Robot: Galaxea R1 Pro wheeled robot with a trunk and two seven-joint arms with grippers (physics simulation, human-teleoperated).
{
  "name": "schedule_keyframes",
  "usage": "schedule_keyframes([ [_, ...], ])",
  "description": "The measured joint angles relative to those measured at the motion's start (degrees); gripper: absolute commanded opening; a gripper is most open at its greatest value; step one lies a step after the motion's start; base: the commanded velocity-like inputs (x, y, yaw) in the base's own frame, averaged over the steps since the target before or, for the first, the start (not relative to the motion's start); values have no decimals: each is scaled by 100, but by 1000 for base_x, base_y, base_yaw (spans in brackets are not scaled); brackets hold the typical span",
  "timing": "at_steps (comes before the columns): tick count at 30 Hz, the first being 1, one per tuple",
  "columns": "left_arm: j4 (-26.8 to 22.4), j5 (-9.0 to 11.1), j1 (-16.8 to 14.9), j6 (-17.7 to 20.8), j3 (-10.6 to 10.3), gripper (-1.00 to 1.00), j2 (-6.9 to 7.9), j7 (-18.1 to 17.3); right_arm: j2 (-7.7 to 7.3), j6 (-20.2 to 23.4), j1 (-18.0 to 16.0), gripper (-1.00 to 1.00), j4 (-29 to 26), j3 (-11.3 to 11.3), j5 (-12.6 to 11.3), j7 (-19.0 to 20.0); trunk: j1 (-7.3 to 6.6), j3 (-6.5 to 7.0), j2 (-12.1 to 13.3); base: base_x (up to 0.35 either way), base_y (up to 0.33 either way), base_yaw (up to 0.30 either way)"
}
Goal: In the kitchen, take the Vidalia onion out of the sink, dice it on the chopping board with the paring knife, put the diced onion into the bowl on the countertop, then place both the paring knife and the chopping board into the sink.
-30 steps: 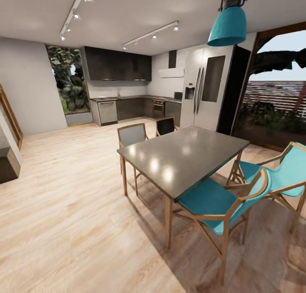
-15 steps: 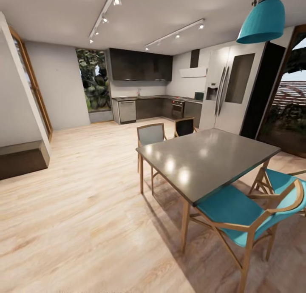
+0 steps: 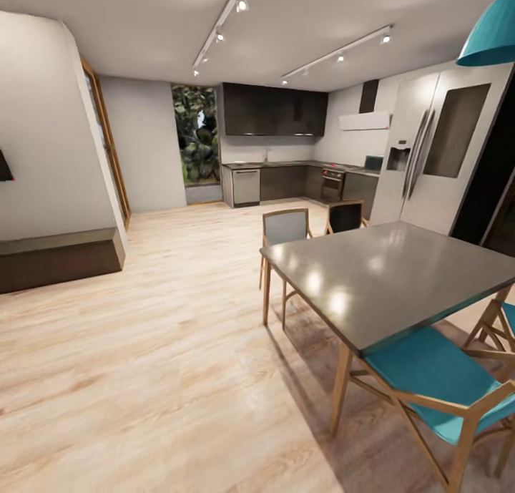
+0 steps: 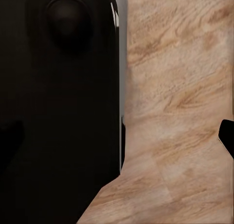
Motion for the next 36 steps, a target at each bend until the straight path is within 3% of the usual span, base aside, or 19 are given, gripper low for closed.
schedule_keyframes([
  [13,0,0,0,0,0,100,0,0,0,0,2,100,3,0,1,0,-1,0,1,22,0,297],
  [36,0,-3,0,0,0,100,0,0,0,-218,1,100,16,1,7,0,-4,0,0,332,0,285],
])
